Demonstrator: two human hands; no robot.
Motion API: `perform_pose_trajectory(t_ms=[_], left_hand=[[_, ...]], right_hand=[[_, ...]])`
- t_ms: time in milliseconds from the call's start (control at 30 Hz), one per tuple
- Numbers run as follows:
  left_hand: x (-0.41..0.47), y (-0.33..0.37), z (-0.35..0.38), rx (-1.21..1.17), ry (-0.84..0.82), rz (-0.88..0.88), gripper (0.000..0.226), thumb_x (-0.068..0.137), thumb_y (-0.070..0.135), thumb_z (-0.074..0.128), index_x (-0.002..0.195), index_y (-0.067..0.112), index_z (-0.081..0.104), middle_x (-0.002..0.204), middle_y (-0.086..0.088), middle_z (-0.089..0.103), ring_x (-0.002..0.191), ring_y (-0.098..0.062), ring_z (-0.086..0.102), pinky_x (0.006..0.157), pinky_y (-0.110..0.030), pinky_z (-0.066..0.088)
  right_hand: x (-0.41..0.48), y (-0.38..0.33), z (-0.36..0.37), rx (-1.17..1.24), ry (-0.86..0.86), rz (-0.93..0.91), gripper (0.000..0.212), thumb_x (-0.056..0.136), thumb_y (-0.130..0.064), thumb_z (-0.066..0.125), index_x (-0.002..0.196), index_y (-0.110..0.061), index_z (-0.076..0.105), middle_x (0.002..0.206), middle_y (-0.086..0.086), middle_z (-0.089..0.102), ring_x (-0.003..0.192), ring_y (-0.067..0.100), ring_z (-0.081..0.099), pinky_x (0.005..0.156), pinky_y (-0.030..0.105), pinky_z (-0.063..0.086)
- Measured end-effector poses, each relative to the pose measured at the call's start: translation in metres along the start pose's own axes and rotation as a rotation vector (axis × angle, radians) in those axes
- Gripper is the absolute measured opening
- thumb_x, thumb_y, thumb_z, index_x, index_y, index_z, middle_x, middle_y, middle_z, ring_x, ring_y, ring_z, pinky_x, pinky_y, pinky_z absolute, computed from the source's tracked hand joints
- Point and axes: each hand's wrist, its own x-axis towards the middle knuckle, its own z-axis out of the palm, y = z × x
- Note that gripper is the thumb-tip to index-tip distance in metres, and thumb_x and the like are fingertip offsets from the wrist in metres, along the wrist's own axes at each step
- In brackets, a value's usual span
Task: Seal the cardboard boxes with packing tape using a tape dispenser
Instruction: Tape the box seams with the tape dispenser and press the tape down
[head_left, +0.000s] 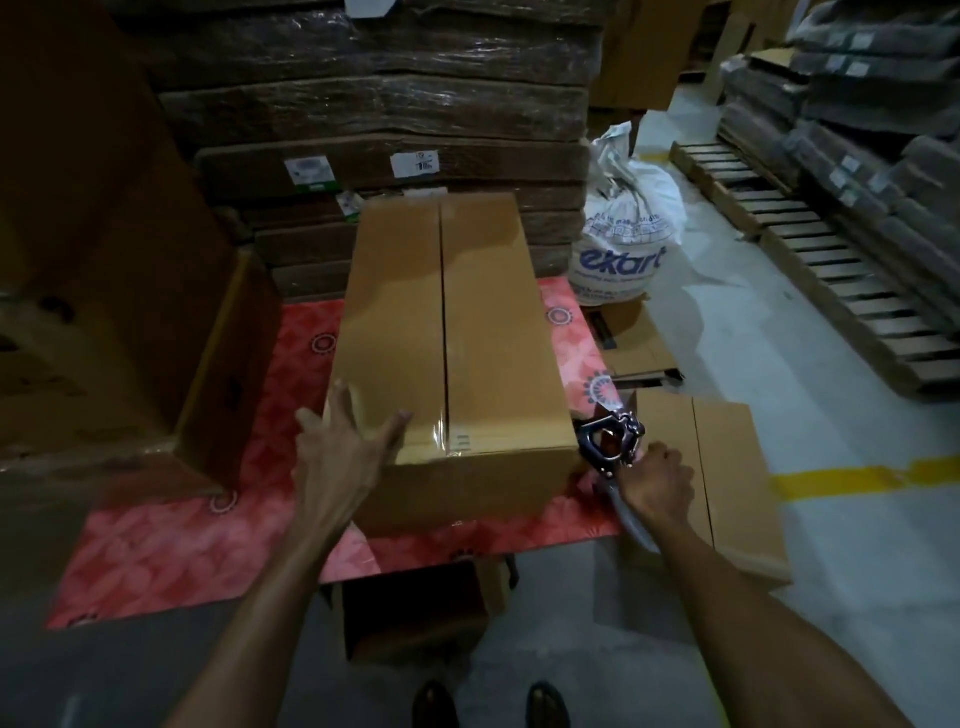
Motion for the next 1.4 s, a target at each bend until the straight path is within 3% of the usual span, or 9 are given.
perform_pose_trajectory(t_ms=[133, 333, 467, 633, 800, 933, 1100, 1300, 1400], left_hand=[[-0.014, 0.007, 0.001, -0.038, 0.019, -0.023, 0.091, 0.079, 0.082, 0.053, 0.152, 0.039, 0.023, 0.136, -0.019, 0.034, 0.113, -0.052, 0.054, 0.092, -0.048, 0.045], [-0.038, 0.012, 0.005, -0.085, 0.045, -0.071, 0.091, 0.081, 0.08, 0.054, 0.155, 0.035, 0.027, 0.144, -0.019, 0.029, 0.124, -0.052, 0.047, 0.098, -0.049, 0.045], [-0.05, 0.01, 0.009, -0.119, 0.056, -0.074, 0.09, 0.081, 0.079, 0.055, 0.155, 0.036, 0.026, 0.145, -0.017, 0.029, 0.126, -0.049, 0.047, 0.099, -0.049, 0.045], [-0.063, 0.011, 0.017, -0.108, 0.081, -0.058, 0.087, 0.082, 0.079, 0.052, 0.155, 0.039, 0.024, 0.145, -0.017, 0.031, 0.124, -0.047, 0.049, 0.095, -0.048, 0.047], [-0.068, 0.022, 0.025, -0.117, 0.114, -0.067, 0.085, 0.083, 0.078, 0.052, 0.154, 0.038, 0.026, 0.146, -0.015, 0.031, 0.122, -0.045, 0.052, 0.086, -0.043, 0.048], [-0.07, 0.03, 0.03, -0.159, 0.146, -0.06, 0.085, 0.085, 0.071, 0.058, 0.155, 0.032, 0.03, 0.147, -0.014, 0.032, 0.124, -0.041, 0.052, 0.086, -0.041, 0.049], [-0.04, 0.022, 0.018, -0.155, 0.042, -0.004, 0.089, 0.083, 0.072, 0.059, 0.155, 0.028, 0.03, 0.153, -0.017, 0.029, 0.132, -0.041, 0.046, 0.105, -0.048, 0.044], [-0.015, 0.024, -0.008, 0.242, 0.135, 0.091, 0.075, 0.088, 0.07, 0.055, 0.145, 0.024, 0.04, 0.139, -0.014, 0.043, 0.122, -0.037, 0.049, 0.101, -0.048, 0.042], [-0.037, 0.056, -0.006, -0.514, 0.159, -0.027, 0.054, 0.096, 0.064, 0.048, 0.104, 0.014, 0.068, 0.103, -0.014, 0.071, 0.088, -0.028, 0.066, 0.08, -0.039, 0.053]], right_hand=[[0.009, 0.033, 0.021, -0.053, -0.3, -0.093, 0.047, 0.099, -0.041, 0.045, 0.121, -0.001, 0.059, 0.124, 0.026, 0.063, 0.109, 0.04, 0.061, 0.092, 0.042, 0.051], [0.008, 0.028, 0.022, 0.142, -0.363, -0.033, 0.058, 0.078, -0.048, 0.065, 0.12, -0.008, 0.057, 0.108, 0.014, 0.067, 0.097, 0.033, 0.065, 0.074, 0.032, 0.049], [0.011, 0.012, 0.008, 0.175, -0.215, -0.05, 0.056, 0.084, -0.036, 0.067, 0.133, -0.01, 0.054, 0.11, 0.017, 0.07, 0.097, 0.035, 0.068, 0.071, 0.032, 0.05], [0.051, -0.014, -0.037, 0.546, -0.304, 0.029, 0.047, 0.067, -0.035, 0.076, 0.099, -0.001, 0.073, 0.08, 0.017, 0.071, 0.061, 0.028, 0.064, 0.053, 0.035, 0.051], [0.046, -0.056, -0.107, 0.918, -0.548, -0.144, 0.011, 0.083, -0.009, 0.062, 0.074, -0.003, 0.062, 0.065, 0.016, 0.056, 0.045, 0.02, 0.047, 0.041, 0.026, 0.04], [0.024, -0.069, -0.122, 0.952, -0.534, -0.117, 0.018, 0.075, -0.003, 0.05, 0.061, -0.011, 0.045, 0.055, 0.008, 0.041, 0.041, 0.019, 0.036, 0.042, 0.026, 0.031], [-0.011, -0.076, -0.136, 0.956, -0.788, -0.246, 0.008, 0.066, -0.006, 0.049, 0.068, -0.01, 0.043, 0.057, 0.006, 0.036, 0.04, 0.017, 0.033, 0.039, 0.024, 0.029], [-0.061, -0.101, -0.144, 0.823, -1.007, -0.465, 0.017, 0.06, -0.009, 0.054, 0.075, -0.002, 0.052, 0.055, 0.01, 0.041, 0.041, 0.021, 0.037, 0.044, 0.027, 0.032], [-0.078, -0.115, -0.141, 0.714, -1.096, -0.558, 0.016, 0.061, -0.009, 0.055, 0.076, -0.002, 0.054, 0.056, 0.011, 0.042, 0.04, 0.021, 0.038, 0.044, 0.027, 0.032]])
